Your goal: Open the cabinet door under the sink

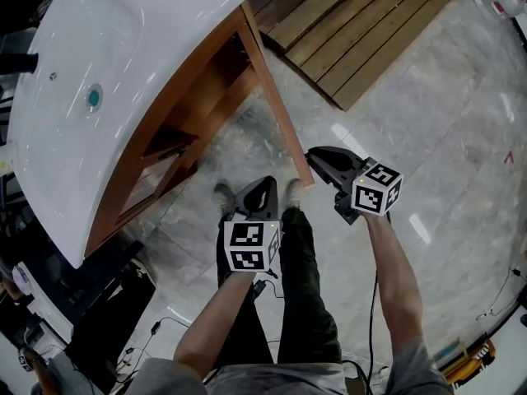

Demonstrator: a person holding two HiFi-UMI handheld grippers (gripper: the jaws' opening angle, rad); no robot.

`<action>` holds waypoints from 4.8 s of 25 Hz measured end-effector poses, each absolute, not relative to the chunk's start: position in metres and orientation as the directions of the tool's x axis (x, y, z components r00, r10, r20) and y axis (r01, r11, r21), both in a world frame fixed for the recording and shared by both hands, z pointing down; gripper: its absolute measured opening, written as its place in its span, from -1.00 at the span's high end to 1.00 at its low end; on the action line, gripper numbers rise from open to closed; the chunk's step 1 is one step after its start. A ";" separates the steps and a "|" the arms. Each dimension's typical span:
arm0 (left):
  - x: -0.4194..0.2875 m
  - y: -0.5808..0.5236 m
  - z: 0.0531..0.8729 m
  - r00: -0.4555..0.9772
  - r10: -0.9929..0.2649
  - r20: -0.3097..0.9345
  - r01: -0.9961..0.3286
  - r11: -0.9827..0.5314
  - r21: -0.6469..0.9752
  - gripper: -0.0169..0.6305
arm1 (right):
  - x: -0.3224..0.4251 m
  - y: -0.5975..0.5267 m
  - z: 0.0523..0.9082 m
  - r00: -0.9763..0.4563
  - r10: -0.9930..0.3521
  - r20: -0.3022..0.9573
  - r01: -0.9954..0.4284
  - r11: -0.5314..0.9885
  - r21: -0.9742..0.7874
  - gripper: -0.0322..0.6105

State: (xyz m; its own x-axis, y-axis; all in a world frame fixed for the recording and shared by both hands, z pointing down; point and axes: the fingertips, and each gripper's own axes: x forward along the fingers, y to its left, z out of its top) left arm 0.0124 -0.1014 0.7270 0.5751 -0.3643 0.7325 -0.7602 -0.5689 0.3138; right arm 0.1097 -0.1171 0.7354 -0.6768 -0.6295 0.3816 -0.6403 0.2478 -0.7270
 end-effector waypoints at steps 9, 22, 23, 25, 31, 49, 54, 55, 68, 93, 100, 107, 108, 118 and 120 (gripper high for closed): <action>0.037 -0.099 0.724 0.612 -0.338 0.715 -0.725 -0.601 0.336 0.92 | 0.141 -0.121 0.734 -0.583 -0.687 0.434 -0.723 0.196 -0.662 0.76; 0.055 -0.102 0.719 0.636 -0.310 0.707 -0.695 -0.628 0.350 0.92 | 0.186 -0.128 0.729 -0.459 -0.756 0.468 -0.807 0.134 -0.575 0.78; 0.057 -0.101 0.719 0.638 -0.307 0.707 -0.692 -0.631 0.351 0.92 | 0.190 -0.129 0.729 -0.447 -0.762 0.469 -0.812 0.125 -0.570 0.79; 0.061 -0.099 0.720 0.640 -0.301 0.707 -0.688 -0.634 0.353 0.92 | 0.200 -0.133 0.728 -0.417 -0.774 0.476 -0.827 0.107 -0.551 0.80; 0.068 -0.095 0.719 0.646 -0.289 0.706 -0.678 -0.641 0.359 0.92 | 0.228 -0.129 0.727 -0.352 -0.799 0.488 -0.847 0.048 -0.530 0.87; 0.061 -0.112 0.648 0.679 -0.324 0.659 -0.647 -0.688 0.329 0.92 | 0.196 -0.110 0.651 -0.310 -0.858 0.409 -0.885 0.103 -0.454 0.87; 0.059 -0.122 0.591 0.727 -0.362 0.583 -0.619 -0.714 0.328 0.92 | 0.177 -0.112 0.595 -0.301 -0.880 0.368 -0.900 0.135 -0.414 0.87; 0.059 -0.126 0.578 0.738 -0.376 0.559 -0.614 -0.718 0.328 0.93 | 0.172 -0.113 0.584 -0.304 -0.882 0.361 -0.904 0.146 -0.402 0.87; 0.044 -0.137 0.445 0.799 -0.421 0.429 -0.561 -0.779 0.280 0.93 | 0.135 -0.116 0.446 -0.270 -0.935 0.230 -0.928 0.190 -0.320 0.88; 0.032 -0.135 0.210 0.901 -0.422 0.099 -0.432 -0.893 0.127 0.93 | 0.085 -0.107 0.203 -0.175 -0.983 -0.052 -0.973 0.180 -0.146 0.88; 0.019 -0.129 0.171 0.913 -0.407 0.020 -0.408 -0.912 0.043 0.93 | 0.063 -0.109 0.170 -0.184 -0.976 -0.114 -0.972 0.198 -0.128 0.88; 0.004 -0.130 0.155 0.907 -0.420 -0.020 -0.420 -0.907 0.012 0.93 | 0.048 -0.110 0.154 -0.196 -0.971 -0.138 -0.972 0.211 -0.106 0.88; 0.001 -0.131 0.154 0.905 -0.425 -0.023 -0.424 -0.905 0.014 0.93 | 0.046 -0.111 0.153 -0.198 -0.970 -0.142 -0.971 0.214 -0.103 0.88; -0.010 -0.139 0.149 0.889 -0.455 -0.044 -0.454 -0.891 0.027 0.93 | 0.038 -0.115 0.145 -0.215 -0.965 -0.148 -0.969 0.230 -0.090 0.88; -0.011 -0.139 0.149 0.888 -0.457 -0.045 -0.457 -0.889 0.027 0.93 | 0.039 -0.115 0.144 -0.214 -0.965 -0.149 -0.969 0.228 -0.089 0.88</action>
State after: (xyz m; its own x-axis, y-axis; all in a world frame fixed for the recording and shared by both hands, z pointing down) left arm -0.0107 -0.1393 0.1489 0.8881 -0.4574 -0.0448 -0.4566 -0.8893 0.0266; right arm 0.0386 -0.1150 0.1440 -0.2139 -0.9654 -0.1492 -0.9695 0.2285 -0.0889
